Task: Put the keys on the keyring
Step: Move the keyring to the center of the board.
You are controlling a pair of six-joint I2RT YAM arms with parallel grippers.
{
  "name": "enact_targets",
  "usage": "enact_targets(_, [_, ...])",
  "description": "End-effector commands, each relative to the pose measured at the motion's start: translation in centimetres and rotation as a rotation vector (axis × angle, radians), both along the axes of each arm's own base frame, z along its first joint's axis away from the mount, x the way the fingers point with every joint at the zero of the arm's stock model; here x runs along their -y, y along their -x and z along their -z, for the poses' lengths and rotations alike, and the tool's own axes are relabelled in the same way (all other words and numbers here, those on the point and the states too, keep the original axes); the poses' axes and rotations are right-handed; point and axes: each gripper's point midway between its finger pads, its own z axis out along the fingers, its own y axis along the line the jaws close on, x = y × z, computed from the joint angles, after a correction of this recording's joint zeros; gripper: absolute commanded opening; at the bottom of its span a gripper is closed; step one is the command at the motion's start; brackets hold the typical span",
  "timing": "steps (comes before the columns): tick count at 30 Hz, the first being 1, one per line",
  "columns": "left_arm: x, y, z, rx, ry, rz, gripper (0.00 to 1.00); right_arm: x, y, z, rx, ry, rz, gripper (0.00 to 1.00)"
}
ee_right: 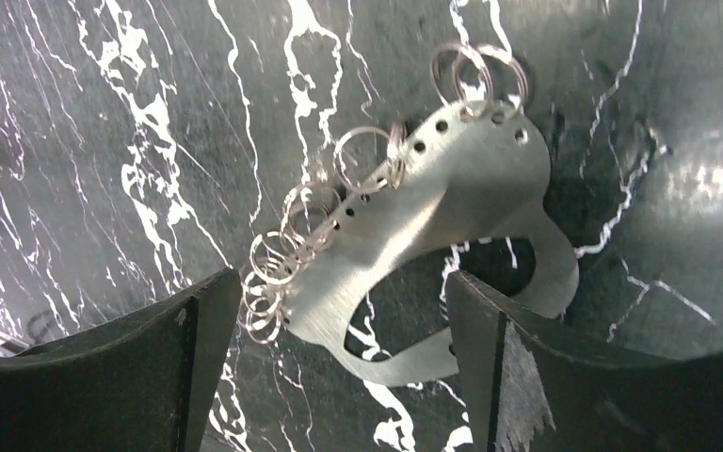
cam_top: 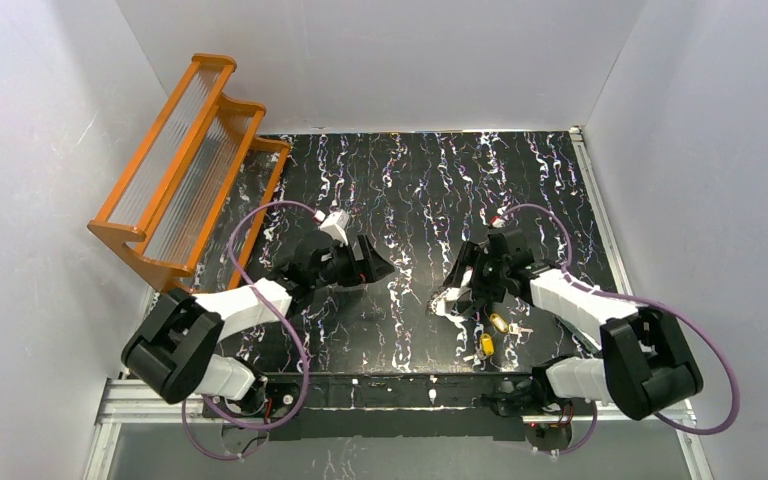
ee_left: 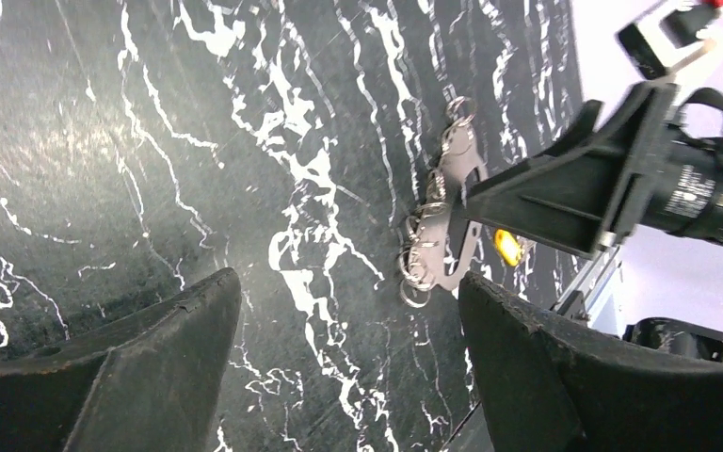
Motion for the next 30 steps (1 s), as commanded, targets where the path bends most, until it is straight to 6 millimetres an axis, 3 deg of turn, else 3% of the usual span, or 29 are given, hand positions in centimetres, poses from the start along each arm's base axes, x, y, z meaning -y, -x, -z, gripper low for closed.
enact_targets(1, [-0.4, -1.2, -3.8, 0.128, 0.028, -0.042, 0.84, -0.1, -2.6, 0.1, 0.065, 0.059, -0.026, 0.89])
enact_targets(9, [-2.6, -1.0, -3.0, 0.126, -0.052, -0.114, 0.86, -5.6, -4.1, -0.3, 0.077, -0.031, -0.24, 0.89])
enact_targets(14, [-3.5, -0.3, -1.1, 0.071, -0.09, -0.135, 0.86, -6.9, -4.6, -1.4, 0.104, -0.046, -0.296, 0.9])
enact_targets(23, [-1.9, 0.7, 0.3, -0.008, 0.007, -0.099, 0.84, -5.0, -3.2, -2.7, 0.115, -0.023, -0.292, 0.91])
enact_targets(30, [-1.2, 1.3, 1.1, -0.064, 0.115, -0.118, 0.83, -0.7, -2.3, -2.4, 0.068, -0.054, -0.181, 0.91])
